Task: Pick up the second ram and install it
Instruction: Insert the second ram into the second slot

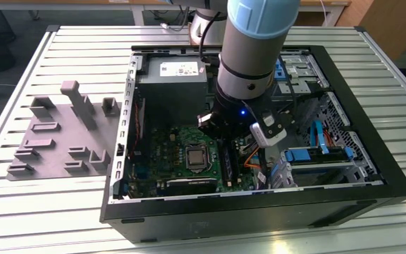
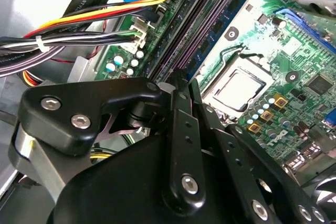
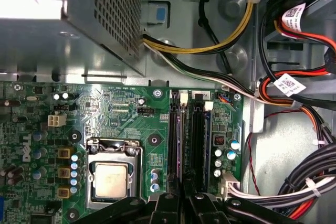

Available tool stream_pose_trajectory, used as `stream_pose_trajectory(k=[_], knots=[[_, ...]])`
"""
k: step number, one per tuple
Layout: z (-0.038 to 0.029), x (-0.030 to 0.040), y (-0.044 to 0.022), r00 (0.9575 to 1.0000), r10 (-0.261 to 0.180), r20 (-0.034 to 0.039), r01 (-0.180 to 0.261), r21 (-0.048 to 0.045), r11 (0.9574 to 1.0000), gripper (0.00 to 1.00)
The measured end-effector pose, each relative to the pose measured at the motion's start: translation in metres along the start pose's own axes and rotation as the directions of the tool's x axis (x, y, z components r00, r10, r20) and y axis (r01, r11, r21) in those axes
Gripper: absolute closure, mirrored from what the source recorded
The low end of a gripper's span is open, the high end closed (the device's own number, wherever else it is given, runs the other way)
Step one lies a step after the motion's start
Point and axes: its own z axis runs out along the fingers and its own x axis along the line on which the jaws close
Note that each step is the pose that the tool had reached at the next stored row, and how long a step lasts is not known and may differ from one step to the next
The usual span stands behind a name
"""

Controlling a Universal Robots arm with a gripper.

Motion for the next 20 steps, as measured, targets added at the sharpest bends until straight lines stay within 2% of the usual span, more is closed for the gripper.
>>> stream_pose_trajectory(k=[10,17,20], knots=[[0.0051,0.0,-0.0001,1.0,0.0,-0.0001,0.0,-0.0013,1.0,0.86],[0.0049,0.0,0.0,1.0,0.0,-0.0002,0.0,-0.0024,1.0,0.86],[0.0025,0.0001,0.0,1.0,0.0,-0.0003,0.0,-0.0023,1.0,0.86]])
